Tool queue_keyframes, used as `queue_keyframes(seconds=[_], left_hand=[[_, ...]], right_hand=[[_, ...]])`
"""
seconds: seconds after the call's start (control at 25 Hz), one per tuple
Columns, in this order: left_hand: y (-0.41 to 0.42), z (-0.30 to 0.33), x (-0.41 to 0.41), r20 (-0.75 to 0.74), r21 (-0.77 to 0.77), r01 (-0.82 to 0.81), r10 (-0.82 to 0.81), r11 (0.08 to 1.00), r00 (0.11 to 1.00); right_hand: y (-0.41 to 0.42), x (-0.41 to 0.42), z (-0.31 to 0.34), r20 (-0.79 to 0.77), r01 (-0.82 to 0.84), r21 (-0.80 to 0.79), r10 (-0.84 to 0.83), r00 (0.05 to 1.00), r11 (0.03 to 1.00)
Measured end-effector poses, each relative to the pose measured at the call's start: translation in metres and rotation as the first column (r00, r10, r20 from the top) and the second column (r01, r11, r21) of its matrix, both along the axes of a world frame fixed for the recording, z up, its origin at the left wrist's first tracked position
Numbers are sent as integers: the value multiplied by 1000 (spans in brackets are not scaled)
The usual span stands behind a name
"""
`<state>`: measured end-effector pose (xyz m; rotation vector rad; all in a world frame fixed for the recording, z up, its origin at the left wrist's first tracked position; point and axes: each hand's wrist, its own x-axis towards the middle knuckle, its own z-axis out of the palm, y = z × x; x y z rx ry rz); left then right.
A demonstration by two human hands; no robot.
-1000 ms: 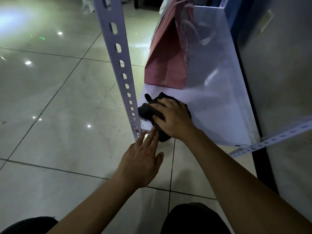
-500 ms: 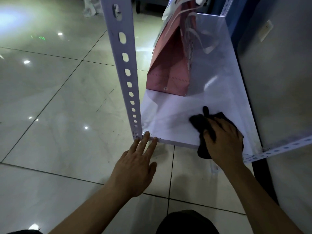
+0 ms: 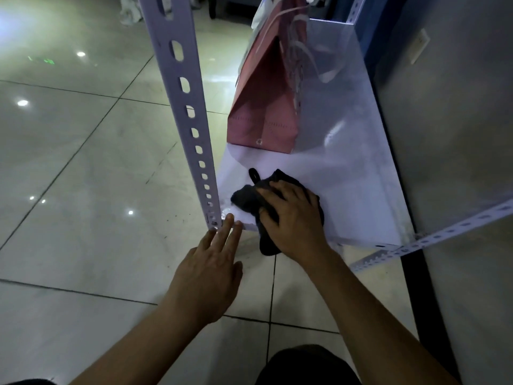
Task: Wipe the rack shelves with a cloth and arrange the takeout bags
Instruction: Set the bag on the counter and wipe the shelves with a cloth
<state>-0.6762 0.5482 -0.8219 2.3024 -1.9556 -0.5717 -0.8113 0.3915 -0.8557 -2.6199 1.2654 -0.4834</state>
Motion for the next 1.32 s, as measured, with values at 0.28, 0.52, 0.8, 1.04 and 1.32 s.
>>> queue_keyframes(seconds=[0.28, 0.52, 0.8, 1.04, 1.32], left_hand=[[-1, 5, -3, 80, 8, 8, -9, 1000, 997], [-10, 16, -13, 84, -75, 65, -58, 995, 995], [-13, 10, -23, 98, -148, 174, -161, 974, 982], [-15, 9, -21, 116, -97, 179, -168, 979, 979], [-19, 9, -15, 142, -81, 190, -178, 978, 974]], right_hand=[[-28, 25, 12, -130, 121, 33, -116, 985, 992], [27, -36, 1, -19, 186, -18, -186, 982, 982], [-42, -108, 11, -85, 721, 80, -716, 693, 689], [-34, -105, 16, -86, 766, 84, -762, 642, 637], [-22, -107, 4, -130, 452, -69, -457, 880, 890]])
